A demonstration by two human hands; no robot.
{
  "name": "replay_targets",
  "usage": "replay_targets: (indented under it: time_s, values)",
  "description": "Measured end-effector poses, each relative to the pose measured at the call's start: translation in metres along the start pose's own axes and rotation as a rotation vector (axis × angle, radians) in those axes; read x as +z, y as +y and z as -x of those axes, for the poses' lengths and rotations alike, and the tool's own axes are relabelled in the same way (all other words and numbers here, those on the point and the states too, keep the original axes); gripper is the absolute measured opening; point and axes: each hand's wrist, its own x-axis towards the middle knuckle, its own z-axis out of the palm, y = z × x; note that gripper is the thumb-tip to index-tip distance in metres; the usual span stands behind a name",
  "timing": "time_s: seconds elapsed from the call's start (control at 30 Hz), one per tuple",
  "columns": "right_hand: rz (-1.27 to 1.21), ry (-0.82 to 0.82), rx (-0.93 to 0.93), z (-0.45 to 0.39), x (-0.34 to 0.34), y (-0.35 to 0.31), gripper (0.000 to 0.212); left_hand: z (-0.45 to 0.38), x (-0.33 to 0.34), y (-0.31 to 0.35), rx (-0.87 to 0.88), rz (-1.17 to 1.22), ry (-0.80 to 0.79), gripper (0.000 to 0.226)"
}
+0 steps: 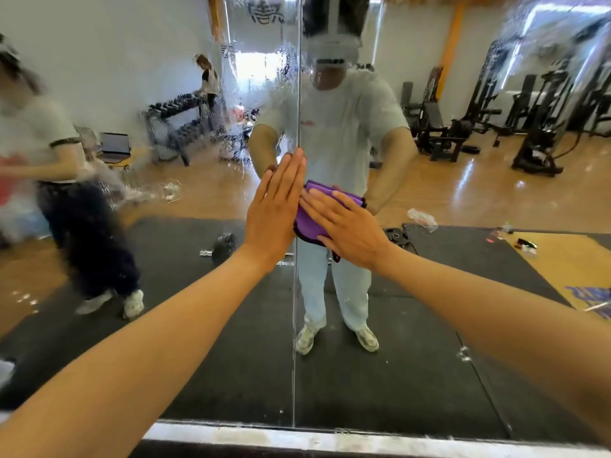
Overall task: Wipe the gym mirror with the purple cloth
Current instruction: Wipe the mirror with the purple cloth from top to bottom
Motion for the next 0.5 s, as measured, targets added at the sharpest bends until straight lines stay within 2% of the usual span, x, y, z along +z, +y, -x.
replay_targets:
  time_s: [0.07,0.17,0.33,0.5]
  values:
    - [-0.038,0.001,0.050,-0.003,-0.007,0.004,0.086,0.018,0.006,0.012,-0.009,0.087,0.026,0.095]
    - [-0.083,0.018,0.095,-0.005,-0.011,0.004,0.081,0.054,0.018,0.036,0.002,0.148,-0.036,0.107]
    - [-0.139,-0.013,0.134,0.006,-0.018,0.022,0.087,0.073,0.042,0.051,-0.073,0.165,-0.096,0.097]
    - [-0.059,-0.052,0.162,0.031,-0.023,0.047,0.072,0.050,0.054,0.072,-0.129,0.214,0.055,0.082]
